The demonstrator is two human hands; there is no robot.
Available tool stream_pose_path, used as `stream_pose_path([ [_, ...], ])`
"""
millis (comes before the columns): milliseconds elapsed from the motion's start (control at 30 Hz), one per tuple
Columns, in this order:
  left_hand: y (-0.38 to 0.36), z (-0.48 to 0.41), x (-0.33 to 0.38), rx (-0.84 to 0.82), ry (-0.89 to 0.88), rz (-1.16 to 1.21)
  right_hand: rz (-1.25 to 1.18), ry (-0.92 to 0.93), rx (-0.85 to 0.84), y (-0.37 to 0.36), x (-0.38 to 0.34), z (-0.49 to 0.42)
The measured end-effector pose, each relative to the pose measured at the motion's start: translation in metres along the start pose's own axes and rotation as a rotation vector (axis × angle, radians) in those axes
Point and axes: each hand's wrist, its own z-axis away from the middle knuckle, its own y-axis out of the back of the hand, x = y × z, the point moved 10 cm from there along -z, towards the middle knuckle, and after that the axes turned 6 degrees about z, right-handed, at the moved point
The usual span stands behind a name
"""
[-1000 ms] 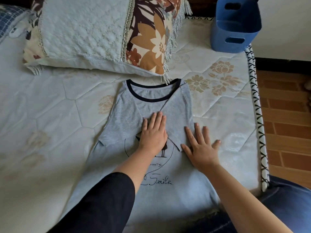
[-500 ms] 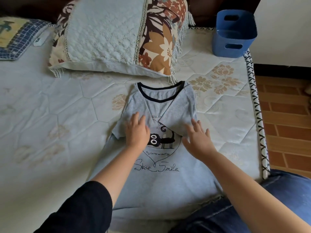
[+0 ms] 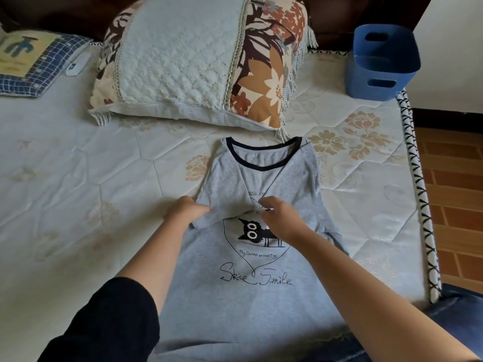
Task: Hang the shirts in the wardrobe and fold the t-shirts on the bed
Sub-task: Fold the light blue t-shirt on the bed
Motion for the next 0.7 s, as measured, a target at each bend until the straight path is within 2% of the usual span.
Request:
stream_pose_path([
  [67, -0.003, 0.010, 0.021, -0.011, -0.100, -0.005, -0.028, -0.015, 0.005, -0.001, 0.003, -0.002],
  [200, -0.021, 0.057, 0.092, 0.238, -0.468, -0.356, -0.148, -0.112, 0.046, 0.001, 0.022, -0.004],
  [333, -0.090, 0.096, 0.128, 0.126, -0.701, -0.477, -0.383, -0.209, 0.110, 0.003, 0.043, -0.002],
  [467, -0.120, 0.095, 0.115, -0.023, -0.673, -0.343, -0.605, -0.263, 0.092, 0.002, 0.050, 0.002],
  [567, -0.115, 0.100, 0.104, -0.061, -0.650, -0.270, -0.635, -0.278, 0.075, 0.000, 0.053, 0.003],
  [633, -0.109, 0.101, 0.095, -0.077, -0.625, -0.308, -0.627, -0.301, 0.057, -0.004, 0.054, 0.003],
  [700, -0.108, 0.097, 0.079, -0.127, -0.560, -0.445, -0.614, -0.311, 0.024, -0.010, 0.052, 0.005],
])
